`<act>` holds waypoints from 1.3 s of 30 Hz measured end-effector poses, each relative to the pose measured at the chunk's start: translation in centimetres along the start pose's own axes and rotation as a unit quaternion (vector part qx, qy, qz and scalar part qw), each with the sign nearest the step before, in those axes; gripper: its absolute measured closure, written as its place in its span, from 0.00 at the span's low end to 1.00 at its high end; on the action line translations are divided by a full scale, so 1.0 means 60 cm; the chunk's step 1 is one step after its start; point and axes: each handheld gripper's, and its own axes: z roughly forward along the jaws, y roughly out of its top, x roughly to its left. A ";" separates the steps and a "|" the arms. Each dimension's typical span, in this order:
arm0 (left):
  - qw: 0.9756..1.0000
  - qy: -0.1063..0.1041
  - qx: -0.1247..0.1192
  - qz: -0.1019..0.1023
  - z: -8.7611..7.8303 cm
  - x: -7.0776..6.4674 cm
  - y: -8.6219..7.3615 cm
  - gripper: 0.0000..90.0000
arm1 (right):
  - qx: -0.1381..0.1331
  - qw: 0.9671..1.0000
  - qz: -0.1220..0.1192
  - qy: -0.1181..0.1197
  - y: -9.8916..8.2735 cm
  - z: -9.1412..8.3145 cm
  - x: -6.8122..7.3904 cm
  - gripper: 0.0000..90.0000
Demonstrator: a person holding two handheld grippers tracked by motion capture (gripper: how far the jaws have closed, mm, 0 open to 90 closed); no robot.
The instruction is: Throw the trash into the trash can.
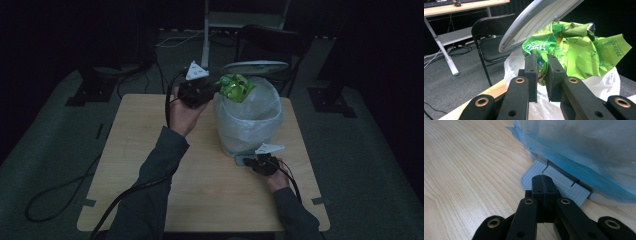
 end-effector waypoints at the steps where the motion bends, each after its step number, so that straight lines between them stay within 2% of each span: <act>1: 1.000 -0.001 -0.001 0.000 0.001 -0.001 0.001 0.91 | 0.000 1.000 0.000 0.001 0.000 0.000 0.000 1.00; 19: 1.000 -0.017 -0.003 0.004 0.024 -0.024 0.015 0.90 | -0.001 1.000 0.000 0.001 0.000 0.000 0.000 1.00; 32: 1.000 -0.021 -0.003 0.002 0.032 -0.029 0.019 0.90 | 0.000 1.000 -0.001 0.001 0.000 0.000 -0.001 1.00; 34: 1.000 -0.019 0.002 0.008 0.035 -0.033 0.019 0.88 | -0.001 1.000 -0.001 0.001 0.000 0.000 0.000 1.00; 35: 1.000 -0.030 0.007 0.007 0.037 -0.034 0.019 0.85 | 0.000 1.000 -0.001 0.001 0.000 0.000 -0.001 1.00; 37: 0.999 -0.032 0.012 0.011 0.040 -0.037 0.017 0.73 | 0.000 1.000 -0.001 0.001 0.000 0.000 0.000 1.00; 39: 0.999 -0.037 0.014 0.012 0.040 -0.037 0.017 0.71 | 0.000 1.000 -0.001 0.000 0.000 0.000 0.000 1.00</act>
